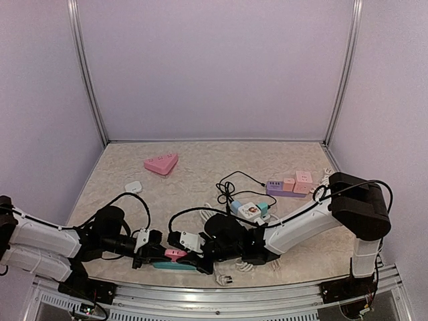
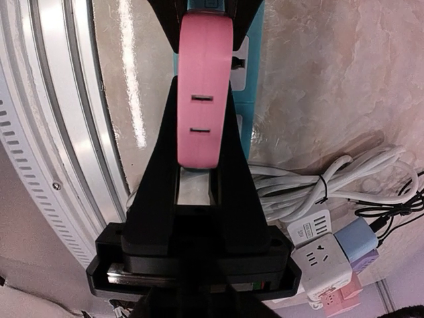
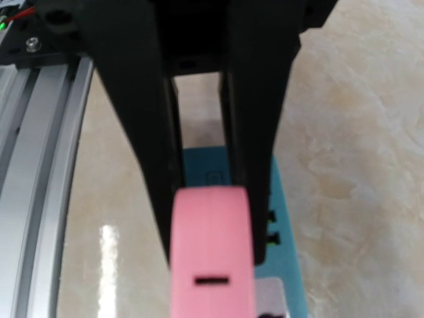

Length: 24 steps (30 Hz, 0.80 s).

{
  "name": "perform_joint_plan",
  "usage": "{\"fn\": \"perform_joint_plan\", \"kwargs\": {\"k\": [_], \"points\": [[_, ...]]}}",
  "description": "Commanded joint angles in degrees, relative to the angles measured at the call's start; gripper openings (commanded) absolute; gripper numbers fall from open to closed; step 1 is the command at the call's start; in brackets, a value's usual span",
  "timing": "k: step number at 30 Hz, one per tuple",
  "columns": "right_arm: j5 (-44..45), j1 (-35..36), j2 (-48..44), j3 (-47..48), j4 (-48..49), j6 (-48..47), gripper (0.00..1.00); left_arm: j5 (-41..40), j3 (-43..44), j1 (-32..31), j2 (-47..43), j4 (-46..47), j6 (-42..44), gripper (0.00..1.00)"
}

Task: Insert the plug
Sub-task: Insert the plug into the socket.

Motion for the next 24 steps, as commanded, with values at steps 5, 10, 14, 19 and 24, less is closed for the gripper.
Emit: {"fn": "perform_joint_plan", "kwargs": {"k": [5, 10, 14, 19, 24], "points": [[3.5, 1.6, 2.5, 0.5, -11.0, 1.5, 0.00, -2.0, 2.5, -1.5, 4.6, -2.1, 0.3, 0.00], [6.3, 1.9, 2.8, 1.5, -16.6, -0.5, 0.00, -3.7, 2.5, -3.1, 5.9, -2.3, 2.6, 0.00], [4.6, 1.9, 4.4, 2.1, -18.2, -0.1, 0.00, -3.8, 3.1, -3.2, 7.1, -3.1, 2.8, 0.00], [5.2, 1.9, 4.4, 1.6, -18.2, 1.2, 0.00, -2.7, 2.7, -2.4, 6.8, -2.3, 2.7, 0.07], [7.6, 1.9, 3.1, 2.3, -19.6, 1.5, 0.00, -2.6, 1.4, -1.3, 2.5, -1.6, 5.6, 0.68]]}}
